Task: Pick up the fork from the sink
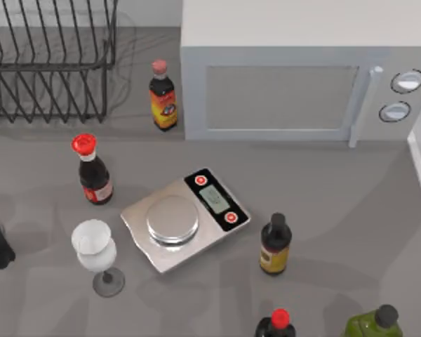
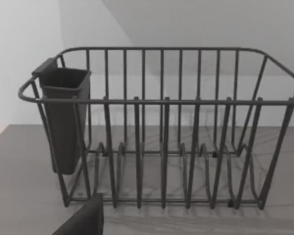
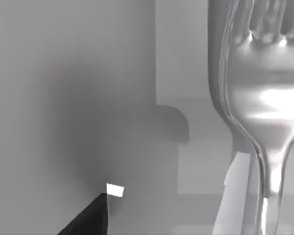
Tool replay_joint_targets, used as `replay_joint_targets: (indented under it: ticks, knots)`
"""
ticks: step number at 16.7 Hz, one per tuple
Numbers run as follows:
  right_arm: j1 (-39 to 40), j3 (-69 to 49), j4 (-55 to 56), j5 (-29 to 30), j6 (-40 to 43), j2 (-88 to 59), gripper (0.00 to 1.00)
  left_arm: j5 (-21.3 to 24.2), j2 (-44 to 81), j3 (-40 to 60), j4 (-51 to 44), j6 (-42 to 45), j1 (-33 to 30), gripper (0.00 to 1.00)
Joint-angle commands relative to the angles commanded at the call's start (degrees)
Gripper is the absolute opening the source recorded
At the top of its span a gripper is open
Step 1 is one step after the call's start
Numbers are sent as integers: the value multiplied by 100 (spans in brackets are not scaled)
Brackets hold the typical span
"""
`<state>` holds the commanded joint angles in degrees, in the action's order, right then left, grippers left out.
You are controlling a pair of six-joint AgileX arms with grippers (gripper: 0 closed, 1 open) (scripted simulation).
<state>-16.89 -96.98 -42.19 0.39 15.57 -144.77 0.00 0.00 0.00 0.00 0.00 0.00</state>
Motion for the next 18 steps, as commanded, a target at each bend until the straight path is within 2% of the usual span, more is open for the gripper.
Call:
replay_joint_targets:
  ticks: [4,17,18]
  knots:
    - [0,3,4,0,0,-3,100,0,0,0,0,0,0,100]
    - [0,3,4,0,0,-3,2,0,0,0,0,0,0,100]
    - [0,3,4,0,0,-3,0,0,0,0,0,0,0,100]
